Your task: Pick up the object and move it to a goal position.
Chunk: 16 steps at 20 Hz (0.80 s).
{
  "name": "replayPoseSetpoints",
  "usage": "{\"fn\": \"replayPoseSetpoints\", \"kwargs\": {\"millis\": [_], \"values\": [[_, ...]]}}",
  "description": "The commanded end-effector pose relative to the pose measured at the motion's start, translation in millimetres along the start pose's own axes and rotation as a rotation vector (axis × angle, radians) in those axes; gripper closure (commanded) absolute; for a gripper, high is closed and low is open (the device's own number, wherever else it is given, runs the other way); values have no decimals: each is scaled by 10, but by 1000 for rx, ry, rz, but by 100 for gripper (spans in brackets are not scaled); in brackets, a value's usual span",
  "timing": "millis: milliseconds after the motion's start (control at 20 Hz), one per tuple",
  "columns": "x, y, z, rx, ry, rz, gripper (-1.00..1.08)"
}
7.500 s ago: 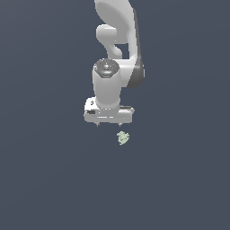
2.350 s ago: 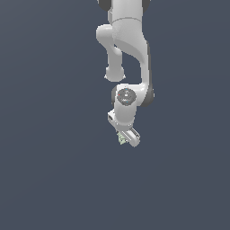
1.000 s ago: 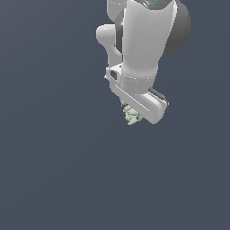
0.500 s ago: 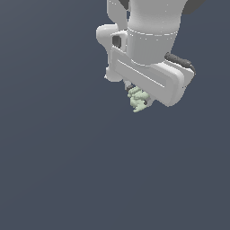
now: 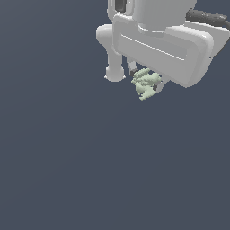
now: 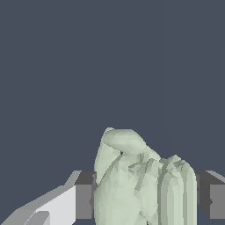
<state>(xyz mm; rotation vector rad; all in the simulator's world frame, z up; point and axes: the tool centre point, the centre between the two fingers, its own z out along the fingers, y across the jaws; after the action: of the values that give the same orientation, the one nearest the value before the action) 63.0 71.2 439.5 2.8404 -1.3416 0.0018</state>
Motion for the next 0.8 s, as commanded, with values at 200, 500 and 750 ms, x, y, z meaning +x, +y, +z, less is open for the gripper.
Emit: {"fn": "replayPoseSetpoints", "kwargs": {"millis": [200, 500, 750], "values": [[20, -61, -273, -1, 0, 0, 108], [35, -104, -443, 0, -1, -1, 108], [42, -125, -519, 0, -1, -1, 108]]}}
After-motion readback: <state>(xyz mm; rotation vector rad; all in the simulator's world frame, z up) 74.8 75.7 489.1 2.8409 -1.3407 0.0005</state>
